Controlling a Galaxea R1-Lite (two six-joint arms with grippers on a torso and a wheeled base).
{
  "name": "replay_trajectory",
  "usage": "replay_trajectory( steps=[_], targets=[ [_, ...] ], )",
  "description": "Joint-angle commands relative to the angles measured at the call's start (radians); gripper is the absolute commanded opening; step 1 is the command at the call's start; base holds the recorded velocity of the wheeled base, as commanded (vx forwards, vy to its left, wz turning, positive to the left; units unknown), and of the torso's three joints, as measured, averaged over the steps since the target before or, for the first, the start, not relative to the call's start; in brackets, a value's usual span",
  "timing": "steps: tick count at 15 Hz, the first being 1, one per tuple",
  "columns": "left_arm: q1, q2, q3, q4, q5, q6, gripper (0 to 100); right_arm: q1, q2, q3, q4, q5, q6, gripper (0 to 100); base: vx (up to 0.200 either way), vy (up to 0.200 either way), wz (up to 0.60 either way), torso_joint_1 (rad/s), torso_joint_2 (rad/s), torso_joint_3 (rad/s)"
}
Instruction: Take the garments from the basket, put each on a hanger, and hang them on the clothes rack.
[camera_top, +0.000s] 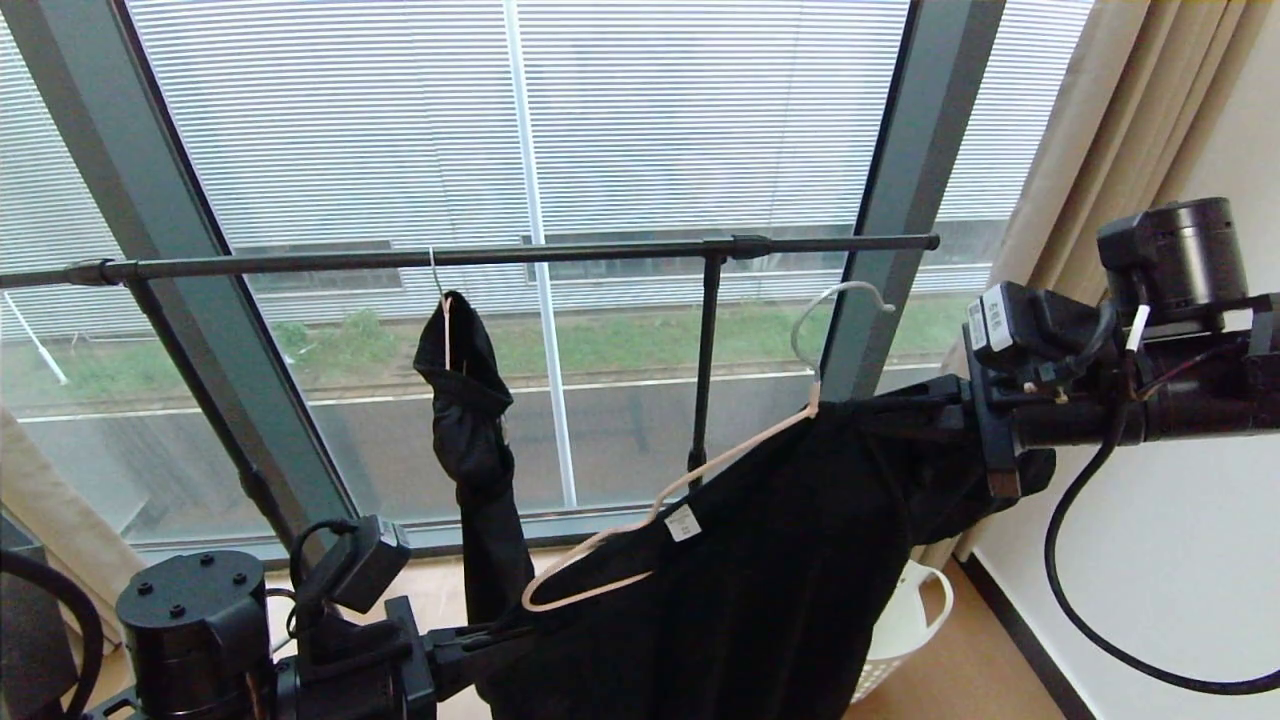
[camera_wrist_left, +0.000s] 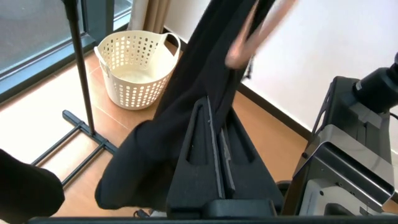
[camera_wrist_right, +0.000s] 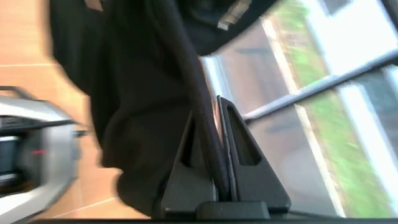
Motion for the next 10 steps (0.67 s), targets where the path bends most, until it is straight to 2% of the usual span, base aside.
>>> replay_trajectory(
  steps=[1,7,8,10],
  targets=[
    [-0.001,0.0,0.001,-0.001,0.0,0.0,0,-0.044,-0.029,0.086,-0.049,-0.002,-0.002,0,0.0,0.0,0.0,0.0,0.0,0.0],
    [-0.001,-0.02,0.001,-0.001,0.0,0.0,0,-0.062,-0.081,0.168,-0.095,-0.07,-0.008,0,0.0,0.0,0.0,0.0,0.0,0.0],
    [-0.001,-0.037,0.002,-0.001,0.0,-0.002,0,-0.056,-0.079,0.211,-0.167,-0.091,-0.006,0,0.0,0.0,0.0,0.0,0.0,0.0],
    [-0.002,-0.055,0.004,-0.001,0.0,-0.002,0,-0.03,-0.079,0.241,-0.204,-0.1,0.001,0,0.0,0.0,0.0,0.0,0.0,0.0]
  ],
)
